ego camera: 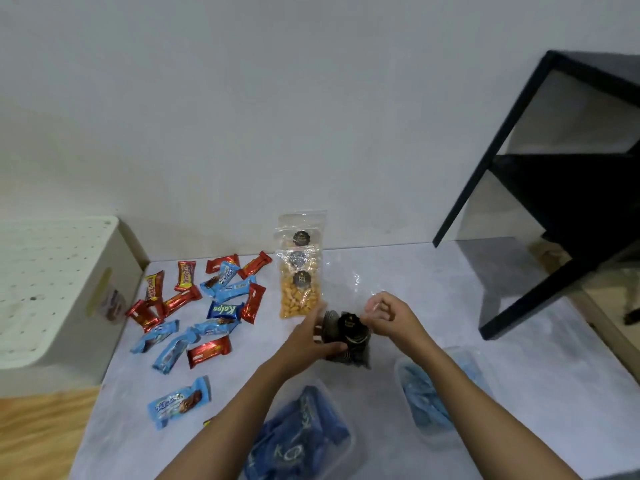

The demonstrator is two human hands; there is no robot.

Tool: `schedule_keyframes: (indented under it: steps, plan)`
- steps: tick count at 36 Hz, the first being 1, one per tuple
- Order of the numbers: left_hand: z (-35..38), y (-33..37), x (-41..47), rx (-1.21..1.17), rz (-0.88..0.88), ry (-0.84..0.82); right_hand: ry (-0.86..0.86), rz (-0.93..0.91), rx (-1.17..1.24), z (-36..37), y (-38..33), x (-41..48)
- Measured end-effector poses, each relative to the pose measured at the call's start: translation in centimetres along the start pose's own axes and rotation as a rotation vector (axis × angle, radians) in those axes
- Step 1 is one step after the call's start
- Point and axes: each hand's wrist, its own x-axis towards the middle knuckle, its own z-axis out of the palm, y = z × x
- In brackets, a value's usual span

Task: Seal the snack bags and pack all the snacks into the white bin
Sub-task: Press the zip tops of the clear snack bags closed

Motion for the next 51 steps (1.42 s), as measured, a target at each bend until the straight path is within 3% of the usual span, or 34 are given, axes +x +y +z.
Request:
schedule_keyframes:
  steps: [16,19,28,38,51]
  plan:
    - [-2.9,-1.5,-4.3,0.173,0.001,0.081,0.017,0.002,-0.220,1.8,-0.8,-2.2]
    - [-3.0,-1.4,-4.6,0.197,0.025,0.153,0.019,-0.013,-0.212,2.5,-1.3,-2.4]
    - [-3.8,2.0,-5.5,-0.028,0.268,0.445,0.000,-0.084,-0.279,2.8,-2.2,-2.9]
    - [-4.3,2.5,-6.7,-0.146,0.306,0.445,0.026,-0.164,-0.243,3.1,-2.8,-4.0]
    - [-3.0,3.0,-6.9,-0.035,0.280,0.502,0.058,-0.208,-0.383,3.0,-2.8,-4.5]
